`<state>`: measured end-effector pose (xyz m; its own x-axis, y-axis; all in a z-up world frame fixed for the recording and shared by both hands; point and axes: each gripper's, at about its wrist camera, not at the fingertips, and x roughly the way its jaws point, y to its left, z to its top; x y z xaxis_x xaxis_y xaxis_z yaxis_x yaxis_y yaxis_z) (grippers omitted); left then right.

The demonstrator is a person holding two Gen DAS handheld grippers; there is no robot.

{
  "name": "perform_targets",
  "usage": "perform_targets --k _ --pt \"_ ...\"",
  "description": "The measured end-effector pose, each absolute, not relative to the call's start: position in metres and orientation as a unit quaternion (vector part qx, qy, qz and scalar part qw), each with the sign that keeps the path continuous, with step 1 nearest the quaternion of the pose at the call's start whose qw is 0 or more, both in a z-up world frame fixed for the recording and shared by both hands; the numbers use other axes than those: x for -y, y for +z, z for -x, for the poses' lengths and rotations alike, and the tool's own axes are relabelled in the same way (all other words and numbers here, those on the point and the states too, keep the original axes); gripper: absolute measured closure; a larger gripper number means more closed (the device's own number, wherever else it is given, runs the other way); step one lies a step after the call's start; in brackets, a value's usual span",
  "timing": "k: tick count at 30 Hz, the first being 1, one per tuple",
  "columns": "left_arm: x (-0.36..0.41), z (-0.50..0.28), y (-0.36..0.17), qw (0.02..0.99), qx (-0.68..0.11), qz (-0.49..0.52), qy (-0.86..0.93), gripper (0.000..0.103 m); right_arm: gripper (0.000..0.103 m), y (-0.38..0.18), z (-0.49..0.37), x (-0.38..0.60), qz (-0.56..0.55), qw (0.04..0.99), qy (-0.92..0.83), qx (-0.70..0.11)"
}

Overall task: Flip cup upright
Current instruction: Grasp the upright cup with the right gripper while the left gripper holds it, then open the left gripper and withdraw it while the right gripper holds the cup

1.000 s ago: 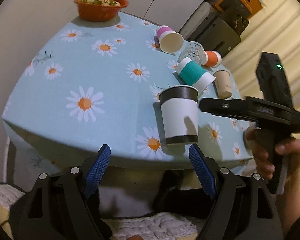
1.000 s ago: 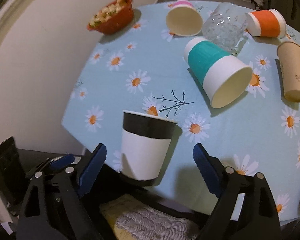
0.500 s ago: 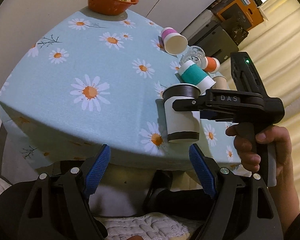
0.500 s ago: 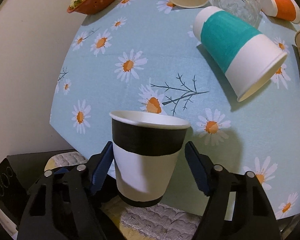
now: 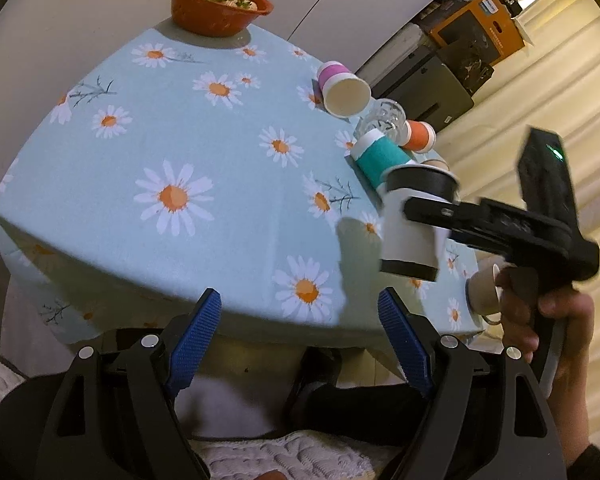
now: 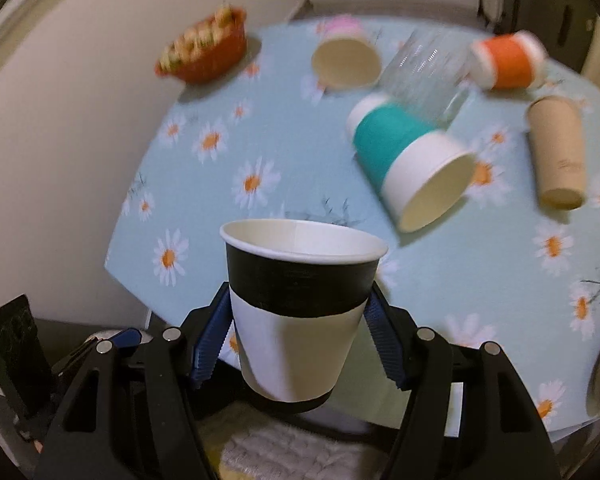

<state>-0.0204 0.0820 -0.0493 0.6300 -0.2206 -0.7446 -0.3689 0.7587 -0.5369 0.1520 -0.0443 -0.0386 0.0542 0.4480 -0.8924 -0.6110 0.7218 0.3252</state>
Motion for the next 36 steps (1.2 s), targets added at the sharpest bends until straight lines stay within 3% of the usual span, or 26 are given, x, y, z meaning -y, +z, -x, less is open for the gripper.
perform_targets --k 11,23,36 --pt "-0.082 -0.017 -0.032 0.851 -0.399 0.339 0.047 0.024 0.038 -0.012 -0.133 0.109 -0.014 0.819 0.376 -0.434" --pt "-0.077 -0.038 -0.036 0.861 -0.386 0.326 0.054 0.024 0.038 -0.035 -0.084 0.103 0.039 0.925 0.316 -0.209" --pt "-0.080 -0.031 -0.055 0.861 -0.389 0.322 0.063 0.024 0.038 -0.100 -0.066 0.083 0.082 0.942 0.280 -0.166"
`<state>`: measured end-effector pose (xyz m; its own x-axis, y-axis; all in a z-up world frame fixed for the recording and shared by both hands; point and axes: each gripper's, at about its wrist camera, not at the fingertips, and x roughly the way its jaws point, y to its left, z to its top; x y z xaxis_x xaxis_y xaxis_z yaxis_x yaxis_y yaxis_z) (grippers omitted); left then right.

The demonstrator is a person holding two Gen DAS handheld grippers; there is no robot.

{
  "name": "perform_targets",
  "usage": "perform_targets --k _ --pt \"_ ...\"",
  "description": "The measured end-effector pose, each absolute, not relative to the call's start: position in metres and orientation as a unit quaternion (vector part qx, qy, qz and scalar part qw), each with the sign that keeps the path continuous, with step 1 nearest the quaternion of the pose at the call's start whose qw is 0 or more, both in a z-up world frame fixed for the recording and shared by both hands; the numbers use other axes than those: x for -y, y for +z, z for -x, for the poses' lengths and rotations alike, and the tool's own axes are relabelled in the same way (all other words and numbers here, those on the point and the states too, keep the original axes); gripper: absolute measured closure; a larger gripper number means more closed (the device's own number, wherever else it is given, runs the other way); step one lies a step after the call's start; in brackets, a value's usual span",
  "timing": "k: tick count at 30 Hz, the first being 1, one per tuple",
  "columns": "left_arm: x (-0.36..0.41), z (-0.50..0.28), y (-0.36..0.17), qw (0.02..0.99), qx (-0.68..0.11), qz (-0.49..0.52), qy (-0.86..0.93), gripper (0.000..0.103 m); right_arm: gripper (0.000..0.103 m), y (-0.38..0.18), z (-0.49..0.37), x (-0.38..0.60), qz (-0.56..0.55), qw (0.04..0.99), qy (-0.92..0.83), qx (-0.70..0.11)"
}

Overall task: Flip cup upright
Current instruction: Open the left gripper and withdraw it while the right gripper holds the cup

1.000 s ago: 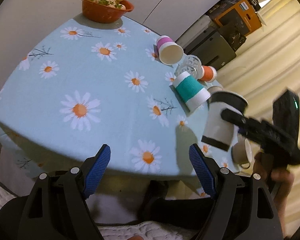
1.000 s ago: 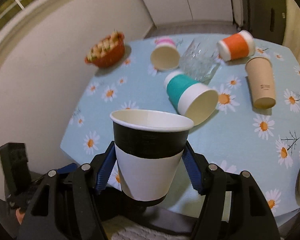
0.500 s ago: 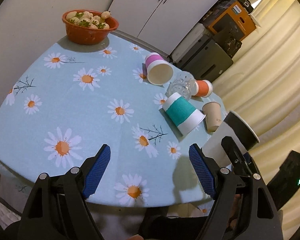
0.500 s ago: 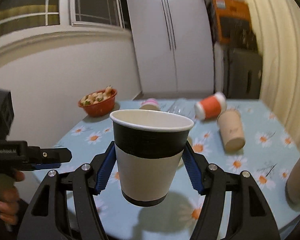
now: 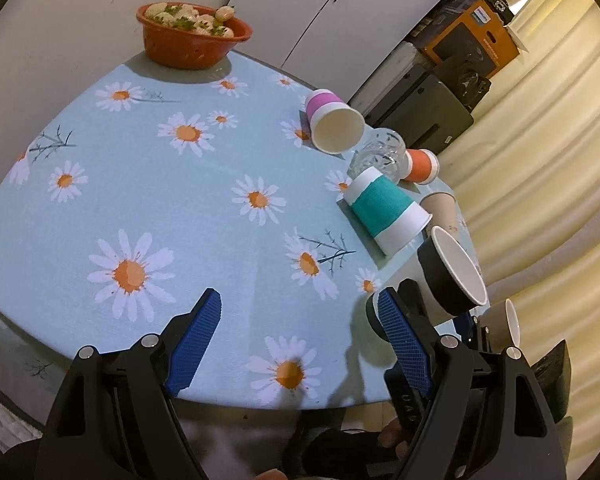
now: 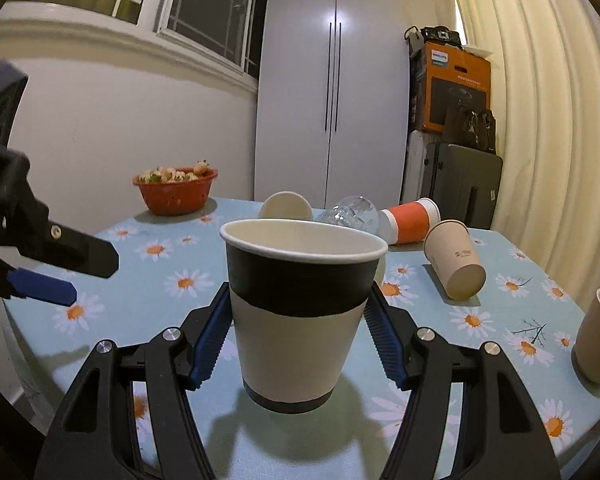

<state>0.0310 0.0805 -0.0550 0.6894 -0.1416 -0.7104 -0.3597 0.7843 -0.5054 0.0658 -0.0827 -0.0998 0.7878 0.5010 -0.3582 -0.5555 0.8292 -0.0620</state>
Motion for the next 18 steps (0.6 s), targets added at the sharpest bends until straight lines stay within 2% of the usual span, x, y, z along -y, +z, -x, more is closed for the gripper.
perform_targets --k 18 --pt "-0.0833 -0.0276 -0.0623 0.857 -0.394 0.325 0.070 0.024 0.038 -0.1098 -0.0579 0.0834 0.099 0.940 0.277 -0.173"
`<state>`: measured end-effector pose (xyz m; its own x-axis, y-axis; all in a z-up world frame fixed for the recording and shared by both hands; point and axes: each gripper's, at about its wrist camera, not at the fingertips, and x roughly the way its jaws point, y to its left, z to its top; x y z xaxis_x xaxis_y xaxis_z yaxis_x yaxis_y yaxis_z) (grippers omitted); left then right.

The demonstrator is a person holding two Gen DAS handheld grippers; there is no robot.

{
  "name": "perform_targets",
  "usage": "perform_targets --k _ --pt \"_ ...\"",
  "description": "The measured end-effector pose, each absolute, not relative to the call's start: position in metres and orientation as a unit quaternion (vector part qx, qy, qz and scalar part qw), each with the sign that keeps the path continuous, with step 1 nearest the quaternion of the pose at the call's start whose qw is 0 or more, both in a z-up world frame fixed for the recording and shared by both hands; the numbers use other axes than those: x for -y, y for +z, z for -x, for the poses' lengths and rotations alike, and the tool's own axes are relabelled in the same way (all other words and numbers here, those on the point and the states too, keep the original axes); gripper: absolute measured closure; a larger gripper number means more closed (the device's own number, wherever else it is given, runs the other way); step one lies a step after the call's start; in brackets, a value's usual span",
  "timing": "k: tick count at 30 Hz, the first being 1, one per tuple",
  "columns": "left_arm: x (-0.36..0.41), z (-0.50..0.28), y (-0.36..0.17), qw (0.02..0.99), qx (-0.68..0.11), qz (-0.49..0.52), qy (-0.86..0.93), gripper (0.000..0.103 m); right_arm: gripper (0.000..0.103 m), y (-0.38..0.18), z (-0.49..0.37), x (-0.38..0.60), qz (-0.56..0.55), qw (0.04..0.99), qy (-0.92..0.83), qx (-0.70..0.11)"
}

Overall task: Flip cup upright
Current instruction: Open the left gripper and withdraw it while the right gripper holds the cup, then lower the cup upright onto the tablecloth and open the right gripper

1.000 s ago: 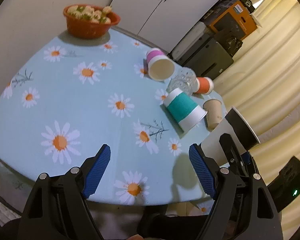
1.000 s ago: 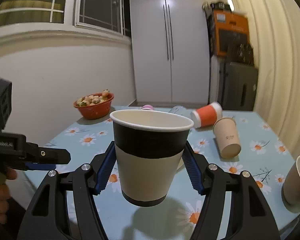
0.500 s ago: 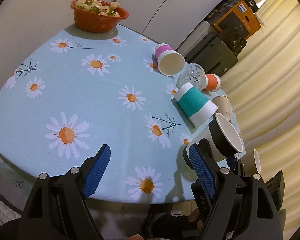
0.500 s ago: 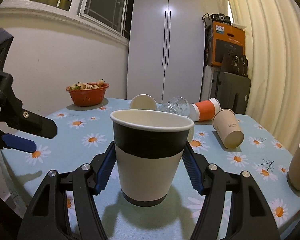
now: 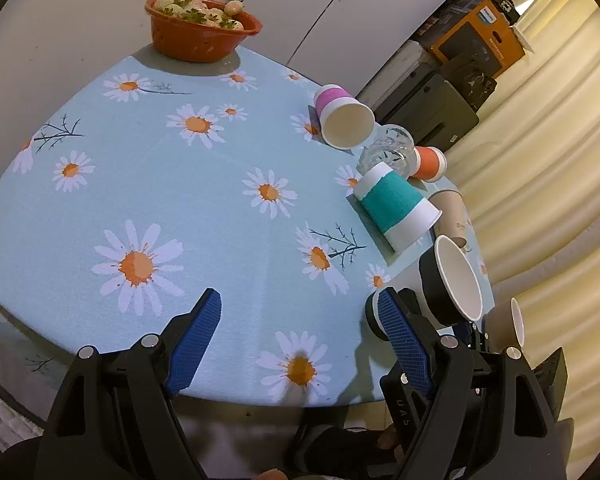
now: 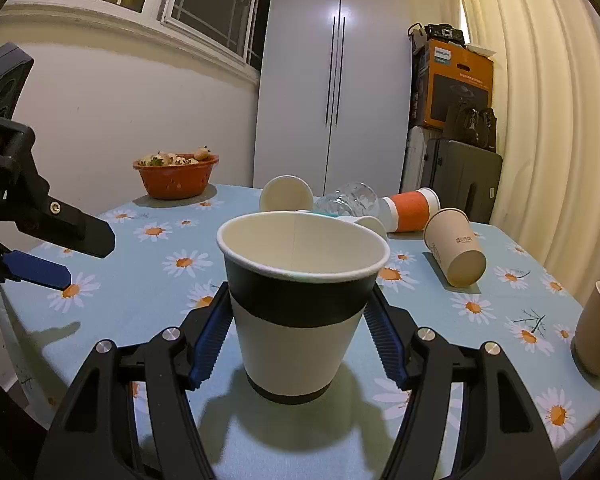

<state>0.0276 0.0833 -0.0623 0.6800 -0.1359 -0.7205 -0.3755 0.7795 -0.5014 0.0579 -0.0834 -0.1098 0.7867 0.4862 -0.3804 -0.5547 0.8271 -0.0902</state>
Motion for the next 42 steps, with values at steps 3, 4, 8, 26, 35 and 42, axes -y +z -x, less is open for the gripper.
perform_targets --k 3,4,8,26,35,42 --pt "-0.085 -0.028 -0.063 0.857 -0.394 0.326 0.072 0.024 0.037 -0.111 -0.058 0.083 0.100 0.937 0.278 -0.186" --pt "-0.085 -0.028 -0.063 0.857 -0.394 0.325 0.073 0.024 0.037 -0.111 -0.058 0.083 0.099 0.936 0.279 -0.188" --pt "-0.085 -0.027 -0.064 0.856 -0.395 0.326 0.076 0.024 0.030 -0.110 -0.058 0.084 0.092 0.935 0.282 -0.197" --pt "-0.082 -0.016 -0.054 0.867 -0.379 0.314 0.077 0.024 0.008 -0.041 -0.033 0.140 0.054 0.936 0.292 -0.191" --pt "-0.057 -0.007 -0.035 0.895 -0.367 0.247 0.066 0.018 0.005 0.010 -0.021 0.184 0.034 0.927 0.327 -0.183" --pt "-0.032 -0.002 -0.012 0.922 -0.341 0.177 0.051 0.014 0.005 0.034 -0.034 0.207 0.049 0.919 0.329 -0.213"
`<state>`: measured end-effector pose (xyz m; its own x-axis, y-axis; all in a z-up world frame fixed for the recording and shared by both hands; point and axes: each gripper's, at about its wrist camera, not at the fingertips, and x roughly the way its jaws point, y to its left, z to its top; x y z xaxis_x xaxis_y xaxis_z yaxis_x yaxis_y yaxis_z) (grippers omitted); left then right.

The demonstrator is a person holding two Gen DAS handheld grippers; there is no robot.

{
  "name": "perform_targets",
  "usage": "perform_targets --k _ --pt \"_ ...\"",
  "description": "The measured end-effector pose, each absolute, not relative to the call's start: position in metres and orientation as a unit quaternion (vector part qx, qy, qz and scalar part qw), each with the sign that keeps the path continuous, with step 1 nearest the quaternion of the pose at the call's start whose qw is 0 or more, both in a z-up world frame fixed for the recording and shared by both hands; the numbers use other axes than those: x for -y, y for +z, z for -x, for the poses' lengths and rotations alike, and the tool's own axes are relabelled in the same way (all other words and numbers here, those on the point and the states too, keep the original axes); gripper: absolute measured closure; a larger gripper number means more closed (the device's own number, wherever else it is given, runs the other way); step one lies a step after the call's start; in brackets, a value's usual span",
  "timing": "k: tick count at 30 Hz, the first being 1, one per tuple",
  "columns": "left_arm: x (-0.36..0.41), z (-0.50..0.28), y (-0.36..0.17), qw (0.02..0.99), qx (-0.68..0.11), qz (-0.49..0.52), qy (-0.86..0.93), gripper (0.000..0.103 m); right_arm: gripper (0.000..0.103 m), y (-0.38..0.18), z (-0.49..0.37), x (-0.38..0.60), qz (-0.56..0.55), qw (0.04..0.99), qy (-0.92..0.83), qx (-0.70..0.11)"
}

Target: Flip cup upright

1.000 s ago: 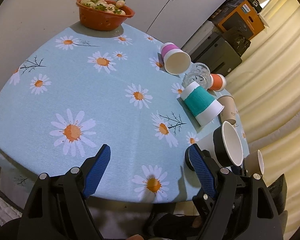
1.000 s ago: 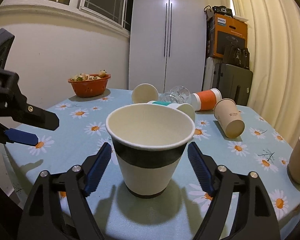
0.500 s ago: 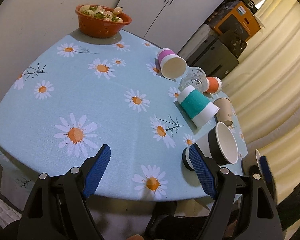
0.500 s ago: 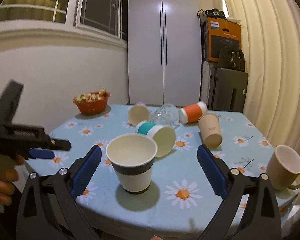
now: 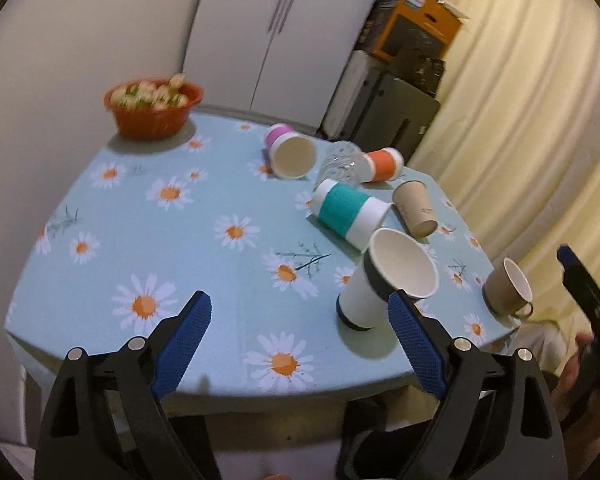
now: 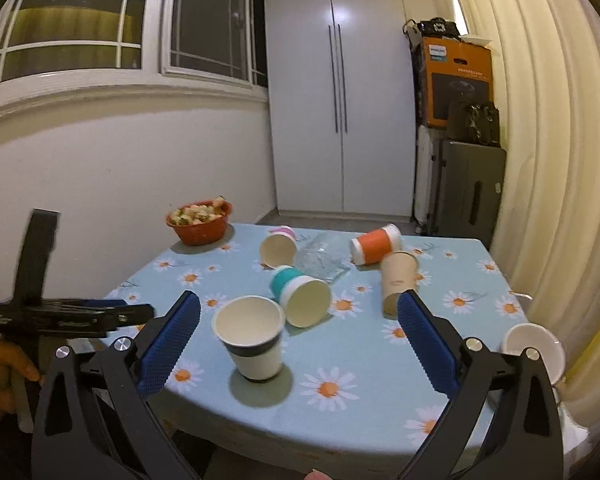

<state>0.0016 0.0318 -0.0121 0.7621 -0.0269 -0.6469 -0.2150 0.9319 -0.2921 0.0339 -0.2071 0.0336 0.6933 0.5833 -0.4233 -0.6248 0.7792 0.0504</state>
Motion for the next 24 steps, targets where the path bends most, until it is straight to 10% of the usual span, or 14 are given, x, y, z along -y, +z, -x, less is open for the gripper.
perform_targets --k 24 --pt "0.003 0.024 0.011 0.962 -0.260 0.080 0.012 0.007 0.005 -0.001 -0.053 0.227 0.078 0.904 0.330 -0.259"
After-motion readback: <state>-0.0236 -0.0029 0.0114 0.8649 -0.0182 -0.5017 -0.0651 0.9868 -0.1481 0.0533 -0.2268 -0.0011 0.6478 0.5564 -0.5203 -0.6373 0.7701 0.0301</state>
